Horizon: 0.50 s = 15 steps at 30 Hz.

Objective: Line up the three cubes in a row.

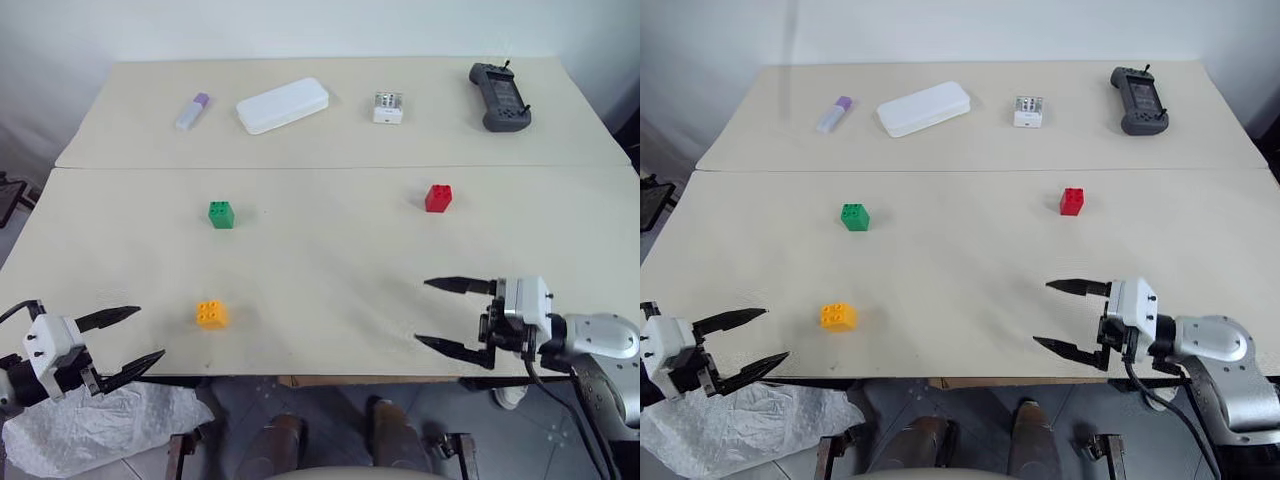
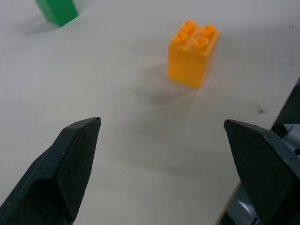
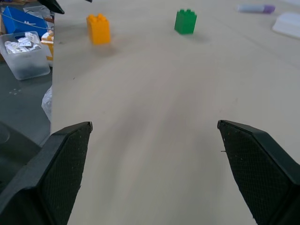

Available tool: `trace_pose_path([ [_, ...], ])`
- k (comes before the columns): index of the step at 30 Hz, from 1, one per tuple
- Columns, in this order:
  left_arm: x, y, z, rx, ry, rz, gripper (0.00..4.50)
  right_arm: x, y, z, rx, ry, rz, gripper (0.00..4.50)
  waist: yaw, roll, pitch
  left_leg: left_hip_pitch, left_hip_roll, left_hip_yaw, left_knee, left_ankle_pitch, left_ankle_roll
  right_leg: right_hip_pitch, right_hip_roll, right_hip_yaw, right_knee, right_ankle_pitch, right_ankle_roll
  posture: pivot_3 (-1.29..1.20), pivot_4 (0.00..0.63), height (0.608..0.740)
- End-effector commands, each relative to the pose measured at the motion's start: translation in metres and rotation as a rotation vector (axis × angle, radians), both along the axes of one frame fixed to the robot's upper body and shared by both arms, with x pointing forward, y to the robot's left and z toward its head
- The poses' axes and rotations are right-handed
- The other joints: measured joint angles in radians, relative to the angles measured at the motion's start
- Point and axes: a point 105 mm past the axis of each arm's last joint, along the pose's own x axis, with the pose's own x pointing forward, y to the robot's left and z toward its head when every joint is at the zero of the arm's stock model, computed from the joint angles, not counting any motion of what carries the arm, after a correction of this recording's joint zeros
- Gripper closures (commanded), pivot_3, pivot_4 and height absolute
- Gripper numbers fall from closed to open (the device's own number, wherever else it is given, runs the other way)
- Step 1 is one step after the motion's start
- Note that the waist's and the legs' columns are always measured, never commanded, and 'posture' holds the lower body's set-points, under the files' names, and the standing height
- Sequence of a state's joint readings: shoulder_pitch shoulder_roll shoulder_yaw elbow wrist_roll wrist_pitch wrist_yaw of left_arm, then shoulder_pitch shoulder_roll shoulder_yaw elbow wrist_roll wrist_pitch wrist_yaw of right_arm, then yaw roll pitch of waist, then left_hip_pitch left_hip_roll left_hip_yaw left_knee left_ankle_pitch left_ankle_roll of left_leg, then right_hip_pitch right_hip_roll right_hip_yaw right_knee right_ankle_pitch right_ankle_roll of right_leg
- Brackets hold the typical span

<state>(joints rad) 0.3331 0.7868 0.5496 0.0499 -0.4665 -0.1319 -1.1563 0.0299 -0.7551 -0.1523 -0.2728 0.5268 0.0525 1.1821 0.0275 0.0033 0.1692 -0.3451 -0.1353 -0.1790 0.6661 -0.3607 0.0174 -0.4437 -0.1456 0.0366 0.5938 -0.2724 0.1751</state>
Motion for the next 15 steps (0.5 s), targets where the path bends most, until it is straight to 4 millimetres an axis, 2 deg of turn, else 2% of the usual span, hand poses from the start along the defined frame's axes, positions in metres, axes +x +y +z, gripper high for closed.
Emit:
trace_pose_path([
  [1,-0.003,0.003,0.007,-0.043,-0.007,0.021,0.02,0.003,0.003,0.004,0.023,-0.027,-0.011,0.0,0.002,0.0,0.0,0.0,0.0,0.0,0.0,0.0,0.0,0.0,0.0,0.0,0.0,0.0,0.0,0.0,0.15,0.74],
  [4,0.005,-0.002,0.014,-0.095,-0.003,0.051,0.02,0.016,-0.012,0.009,0.08,-0.032,-0.145,0.0,0.001,-0.001,0.0,0.0,0.0,0.0,0.0,0.0,0.001,0.0,0.0,0.0,0.0,0.0,0.0,0.0,0.15,0.74],
  [6,0.015,-0.021,0.035,-0.205,-0.021,0.021,0.02,0.029,-0.035,0.021,0.215,-0.032,-0.328,0.0,0.002,-0.003,0.001,0.0,0.0,0.0,0.0,0.0,0.001,0.0,0.0,0.0,0.0,0.0,0.0,0.0,0.15,0.74],
  [8,0.02,-0.042,0.059,-0.303,-0.063,-0.048,0.02,0.034,-0.052,0.023,0.249,-0.038,-0.433,0.0,0.003,-0.003,0.001,0.0,0.0,0.0,0.001,0.0,0.001,0.0,0.0,0.0,0.002,0.0,0.0,0.0,0.15,0.74],
  [9,0.021,-0.05,0.064,-0.302,-0.078,-0.079,0.02,0.035,-0.059,0.022,0.239,-0.047,-0.47,0.0,0.003,-0.003,0.001,0.0,0.0,0.0,0.001,0.0,0.001,0.0,0.0,0.001,0.004,0.0,0.0,0.0,0.15,0.74],
  [12,0.023,-0.083,0.067,-0.266,-0.093,-0.214,0.02,0.038,-0.094,0.011,0.245,-0.076,-0.671,0.0,-0.002,-0.003,0.001,0.001,0.0,0.0,0.0,0.0,0.0,0.0,0.0,0.001,0.006,0.0,-0.001,0.0,0.15,0.74],
  [15,0.028,-0.098,0.064,-0.238,-0.099,-0.277,0.02,0.042,-0.106,0.003,0.243,-0.098,-0.765,0.0,-0.007,-0.002,0.0,0.003,0.0,0.003,-0.002,-0.001,0.0,0.0,0.0,0.001,0.007,0.0,-0.001,0.0,0.15,0.74],
])
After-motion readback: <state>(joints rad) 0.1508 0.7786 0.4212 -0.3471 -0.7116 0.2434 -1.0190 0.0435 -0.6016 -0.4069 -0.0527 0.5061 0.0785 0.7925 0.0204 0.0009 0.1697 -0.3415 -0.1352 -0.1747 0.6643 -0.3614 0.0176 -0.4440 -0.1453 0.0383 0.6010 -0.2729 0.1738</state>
